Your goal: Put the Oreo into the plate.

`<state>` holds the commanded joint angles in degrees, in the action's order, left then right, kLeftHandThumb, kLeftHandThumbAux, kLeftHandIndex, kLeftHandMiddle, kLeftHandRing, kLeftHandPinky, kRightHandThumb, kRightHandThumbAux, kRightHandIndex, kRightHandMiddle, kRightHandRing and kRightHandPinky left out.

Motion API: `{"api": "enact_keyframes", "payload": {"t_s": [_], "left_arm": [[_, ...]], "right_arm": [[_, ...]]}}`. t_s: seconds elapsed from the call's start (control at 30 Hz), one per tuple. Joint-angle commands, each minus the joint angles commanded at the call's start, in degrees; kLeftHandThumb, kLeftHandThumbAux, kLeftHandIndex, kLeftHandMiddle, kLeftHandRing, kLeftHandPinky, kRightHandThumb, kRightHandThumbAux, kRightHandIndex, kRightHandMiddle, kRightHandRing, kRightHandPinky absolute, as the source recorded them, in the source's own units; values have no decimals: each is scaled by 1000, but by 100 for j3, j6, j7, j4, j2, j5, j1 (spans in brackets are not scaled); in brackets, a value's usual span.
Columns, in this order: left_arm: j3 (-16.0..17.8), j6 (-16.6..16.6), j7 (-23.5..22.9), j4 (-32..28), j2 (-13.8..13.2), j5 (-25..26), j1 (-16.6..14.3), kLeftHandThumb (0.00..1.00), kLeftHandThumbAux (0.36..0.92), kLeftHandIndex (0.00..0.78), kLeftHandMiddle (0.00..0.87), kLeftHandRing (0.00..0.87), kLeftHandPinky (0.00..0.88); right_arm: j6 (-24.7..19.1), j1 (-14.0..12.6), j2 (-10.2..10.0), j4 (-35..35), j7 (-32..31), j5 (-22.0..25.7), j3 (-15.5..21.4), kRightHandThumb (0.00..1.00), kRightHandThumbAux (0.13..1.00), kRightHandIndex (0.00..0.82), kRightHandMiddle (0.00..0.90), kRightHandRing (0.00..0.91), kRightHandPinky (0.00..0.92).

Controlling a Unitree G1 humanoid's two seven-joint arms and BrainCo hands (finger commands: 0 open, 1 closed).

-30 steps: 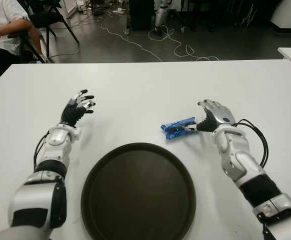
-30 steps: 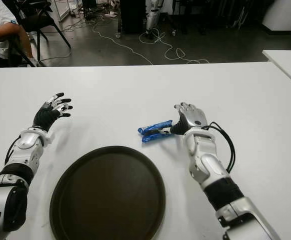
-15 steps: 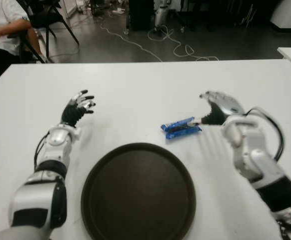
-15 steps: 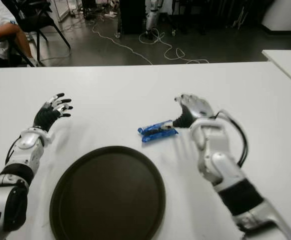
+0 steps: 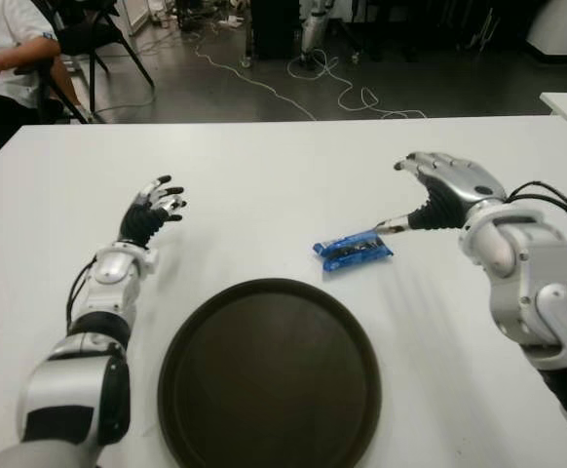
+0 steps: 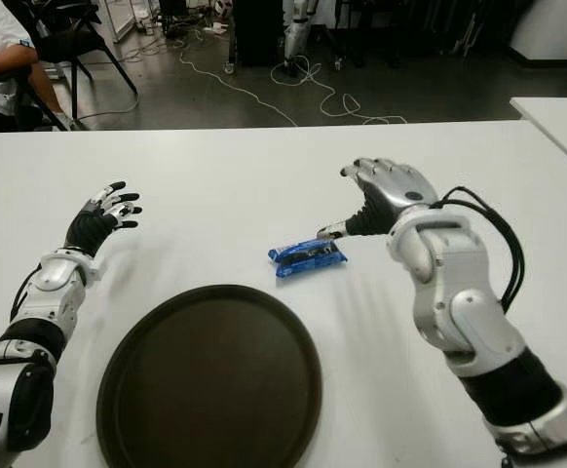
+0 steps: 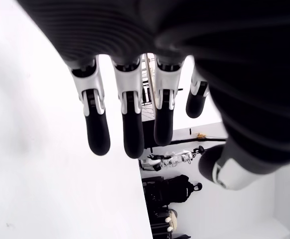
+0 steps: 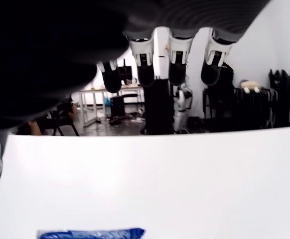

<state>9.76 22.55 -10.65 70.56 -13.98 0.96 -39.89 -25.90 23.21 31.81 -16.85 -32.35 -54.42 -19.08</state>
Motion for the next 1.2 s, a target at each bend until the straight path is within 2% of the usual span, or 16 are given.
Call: {"api": "enact_keyframes", "payload": {"t_s": [0.13, 0.23, 0.37, 0.57, 0.77, 1.2], "left_arm": [[-8, 27, 8, -8, -1, -11, 5, 209, 613, 106, 230, 253, 311], [-6, 50, 5, -23, -2, -9, 13, 205, 609, 107, 229, 255, 320], [-7, 49, -12, -28, -7, -6, 14, 211, 604, 103, 229, 258, 328], [-16, 41, -37, -31, -13, -10, 15, 213, 605, 103, 229, 260, 331], [1, 36, -40, -36, -5, 9, 19, 217, 621, 105, 228, 260, 333], [-39, 29, -1, -26, -19, -42, 27, 200, 625, 99, 218, 249, 314]], "right_arm": [[268, -33, 53, 115, 53, 244, 112, 0, 437, 2, 51, 22, 33], [762, -3, 174, 486, 21, 704, 233, 0, 434, 0, 50, 20, 28], [1118, 99, 253, 708, -158, 1013, 254, 0, 421, 0, 48, 19, 27], [1511, 296, 187, 1208, -183, 1285, 141, 0, 406, 0, 38, 17, 26], [1624, 365, 263, 1242, -409, 1457, 152, 0, 415, 0, 35, 17, 26], [1642, 459, 245, 1377, -584, 1477, 110, 0, 409, 0, 38, 31, 40]]}}
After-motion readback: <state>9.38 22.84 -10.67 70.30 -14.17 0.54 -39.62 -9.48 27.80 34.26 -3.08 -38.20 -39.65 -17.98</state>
